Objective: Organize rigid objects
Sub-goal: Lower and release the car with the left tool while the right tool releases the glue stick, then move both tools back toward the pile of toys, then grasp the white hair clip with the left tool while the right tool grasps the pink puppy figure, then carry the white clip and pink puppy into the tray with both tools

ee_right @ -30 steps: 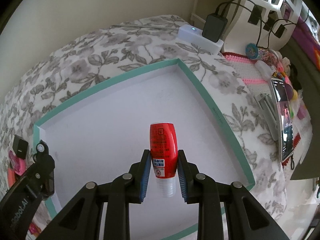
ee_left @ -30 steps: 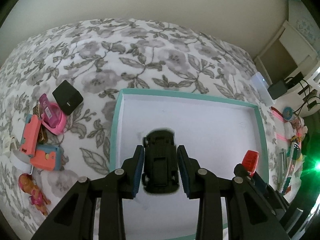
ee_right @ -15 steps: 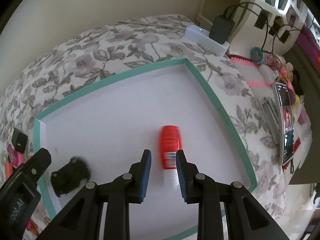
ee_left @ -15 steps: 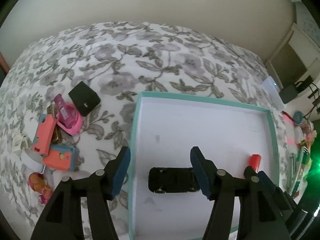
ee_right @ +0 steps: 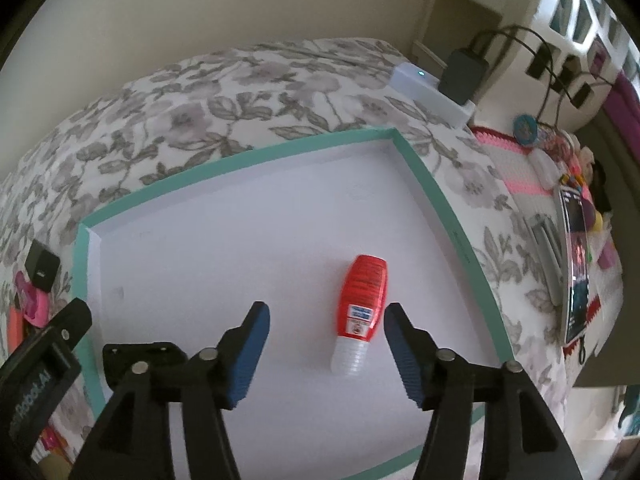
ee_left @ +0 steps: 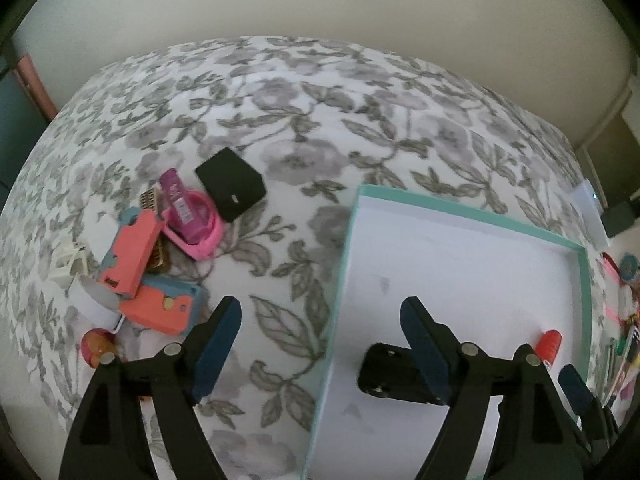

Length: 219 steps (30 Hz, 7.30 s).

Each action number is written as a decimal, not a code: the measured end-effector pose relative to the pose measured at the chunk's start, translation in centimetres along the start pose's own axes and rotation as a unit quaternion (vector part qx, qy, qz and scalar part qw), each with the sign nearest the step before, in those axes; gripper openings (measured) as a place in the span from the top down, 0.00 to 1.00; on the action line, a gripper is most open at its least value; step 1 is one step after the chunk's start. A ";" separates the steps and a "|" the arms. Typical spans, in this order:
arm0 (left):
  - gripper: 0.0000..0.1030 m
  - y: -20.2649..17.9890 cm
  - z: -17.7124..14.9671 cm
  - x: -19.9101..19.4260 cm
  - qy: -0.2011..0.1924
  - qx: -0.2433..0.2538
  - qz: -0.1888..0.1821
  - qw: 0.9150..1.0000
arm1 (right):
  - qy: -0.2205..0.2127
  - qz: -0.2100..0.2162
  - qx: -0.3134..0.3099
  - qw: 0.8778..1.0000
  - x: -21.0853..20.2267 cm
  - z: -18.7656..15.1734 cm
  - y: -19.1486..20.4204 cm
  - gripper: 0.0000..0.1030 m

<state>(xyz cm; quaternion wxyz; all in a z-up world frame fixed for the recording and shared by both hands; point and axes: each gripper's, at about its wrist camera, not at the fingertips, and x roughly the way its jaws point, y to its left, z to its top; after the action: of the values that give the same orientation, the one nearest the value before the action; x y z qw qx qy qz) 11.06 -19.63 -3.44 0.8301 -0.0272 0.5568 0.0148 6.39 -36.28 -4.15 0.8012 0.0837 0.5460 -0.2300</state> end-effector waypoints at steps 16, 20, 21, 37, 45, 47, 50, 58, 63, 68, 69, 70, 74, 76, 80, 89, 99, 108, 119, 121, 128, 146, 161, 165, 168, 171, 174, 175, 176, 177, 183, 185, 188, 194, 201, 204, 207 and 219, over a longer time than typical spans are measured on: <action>0.19 1.7 0.2 0.1 -0.006 -0.028 0.029 0.999 | -0.008 0.005 -0.013 1.000 0.0 0.0 0.4 0.07; 0.19 1.7 0.2 0.1 -0.006 -0.029 0.029 0.999 | -0.008 0.004 -0.014 1.000 0.1 0.0 0.4 0.01; 0.19 1.7 0.2 0.1 -0.005 -0.031 0.028 0.999 | -0.008 0.003 -0.015 1.000 0.1 0.0 0.5 0.01; 0.19 8.3 3.0 -3.0 0.004 -0.029 0.059 0.998 | -0.013 0.107 -0.072 0.992 -3.4 0.1 6.0 0.00; 0.19 16.7 3.0 -3.9 0.004 -0.044 0.088 0.995 | -0.005 0.183 -0.131 0.974 -5.7 -1.5 11.8 0.00; 0.19 18.3 2.5 -3.5 0.011 -0.052 0.094 0.994 | 0.000 0.205 -0.148 0.968 -6.2 -2.3 13.7 0.00; 0.19 20.5 1.4 -2.9 0.019 -0.066 0.091 0.993 | 0.017 0.237 -0.166 0.957 -6.3 -3.5 16.1 0.00; 0.19 24.1 -1.8 -0.9 0.043 -0.098 0.094 0.990 | 0.044 0.253 -0.250 0.933 -6.5 -7.1 21.1 0.00; 0.19 25.4 -3.2 0.6 0.059 -0.115 0.096 0.987 | 0.068 0.265 -0.288 0.918 -5.8 -8.9 23.2 0.00; 0.19 26.7 -4.0 1.5 0.068 -0.132 0.092 0.985 | 0.081 0.267 -0.318 0.906 -5.3 -10.4 24.6 0.00; 0.19 26.9 -4.0 1.5 0.068 -0.133 0.092 0.985 | 0.082 0.266 -0.324 0.904 -5.1 -10.6 24.9 0.00; 0.19 27.1 -4.1 1.6 0.068 -0.134 0.091 0.984 | 0.084 0.263 -0.331 0.903 -5.0 -10.9 25.3 0.00; 0.19 28.0 -4.2 1.9 0.070 -0.140 0.088 0.984 | 0.086 0.249 -0.359 0.895 -4.3 -11.8 26.7 0.00; 0.19 28.5 -4.2 1.9 0.069 -0.145 0.086 0.983 | 0.087 0.243 -0.376 0.890 -4.2 -12.5 27.5 0.00; 0.19 29.4 -4.0 2.2 0.069 -0.152 0.075 0.983 | 0.075 0.227 -0.411 0.880 -4.2 -13.9 28.8 0.01; 0.19 32.0 -2.7 2.8 0.057 -0.163 0.064 0.983 | 0.061 0.200 -0.398 0.893 -3.5 -13.4 28.2 0.17; 0.19 31.3 0.5 1.9 0.019 -0.148 0.041 0.988 | 0.083 0.199 -0.347 0.913 -2.1 -10.7 24.9 0.28; 0.19 28.6 2.3 3.1 0.016 -0.121 0.037 0.992 | 0.089 0.209 -0.332 0.915 -1.8 -8.4 23.3 0.32; 0.49 26.9 2.0 4.7 0.028 -0.099 0.034 0.994 | 0.089 0.212 -0.341 0.912 -1.8 -9.1 25.5 0.56; 0.49 26.7 1.9 4.7 0.026 -0.095 0.034 0.995 | 0.089 0.213 -0.342 0.911 -1.7 -9.5 26.1 0.58; 0.50 26.5 1.6 4.5 0.032 -0.095 0.040 0.994 | 0.093 0.217 -0.340 0.910 -2.5 -10.9 26.3 0.60; 0.50 25.3 0.0 1.4 0.054 -0.119 0.069 0.989 | 0.103 0.231 -0.315 0.915 -3.0 -10.5 23.1 0.61; 0.50 20.4 2.3 -4.6 0.003 -0.093 0.049 0.994 | 0.065 0.288 -0.213 0.931 -6.4 -6.9 17.7 0.61; 0.50 17.1 2.7 -5.2 0.000 -0.075 0.032 0.997 | 0.040 0.262 -0.165 0.950 -6.6 -5.2 15.3 0.61; 0.50 14.3 3.1 -5.5 -0.004 -0.059 0.019 0.998 | 0.029 0.243 -0.117 0.963 -6.1 -3.8 12.8 0.61; 0.49 11.1 3.5 -5.5 -0.005 -0.041 0.006 0.999 | 0.008 0.218 -0.072 0.973 -6.0 -2.8 10.3 0.61; 0.49 7.9 3.8 -5.5 -0.003 -0.023 -0.007 1.000 | -0.014 0.199 -0.036 0.979 -6.0 -1.7 7.5 0.61; 0.49 7.1 3.8 -5.6 -0.003 -0.018 -0.009 1.000 | -0.022 0.191 -0.020 0.981 -6.2 -1.3 6.4 0.61; 0.49 6.3 3.9 -5.7 -0.004 -0.015 -0.014 1.000 | -0.027 0.186 -0.007 0.982 -6.0 -1.0 5.8 0.61; 0.49 5.6 4.0 -5.9 -0.006 -0.014 -0.021 1.000 | -0.030 0.181 0.005 0.983 -6.0 -0.8 5.2 0.61; 0.49 0.8 3.9 -6.2 -0.015 0.012 -0.041 0.999 | -0.055 0.145 0.076 0.985 -5.5 0.5 0.9 0.60; 0.49 -0.6 3.6 -5.6 -0.014 0.021 -0.049 0.998 | -0.066 0.125 0.098 0.985 -5.3 0.8 -0.5 0.60; 0.49 -2.4 3.5 -4.5 -0.009 0.036 -0.046 0.998 | -0.080 0.094 0.123 0.985 -5.1 1.1 -2.4 0.60; 0.49 -4.6 3.3 -2.8 -0.001 0.038 -0.064 0.997 | -0.094 0.050 0.136 0.985 -4.2 1.6 -4.2 0.60; 0.49 -5.5 2.8 -1.2 -0.008 0.051 -0.078 0.996 | -0.075 0.040 0.116 0.990 -2.4 1.9 -3.5 0.60; 0.49 -5.9 2.6 -0.4 -0.010 0.062 -0.088 0.994 | -0.059 0.036 0.111 0.991 -1.4 1.6 -3.4 0.60; 0.49 -6.0 2.4 0.6 0.001 0.064 -0.093 0.994 | -0.046 0.035 0.105 0.993 -0.7 1.5 -3.2 0.60; 0.49 -5.7 1.8 2.1 0.016 0.070 -0.091 0.993 | -0.020 0.031 0.079 0.996 0.5 1.0 -2.3 0.60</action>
<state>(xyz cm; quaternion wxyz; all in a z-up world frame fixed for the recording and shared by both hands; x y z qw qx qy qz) 13.82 -25.22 -4.49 0.8185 -0.0196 0.5652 -0.1008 6.32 -38.82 -3.96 0.8095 0.1586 0.5074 -0.2493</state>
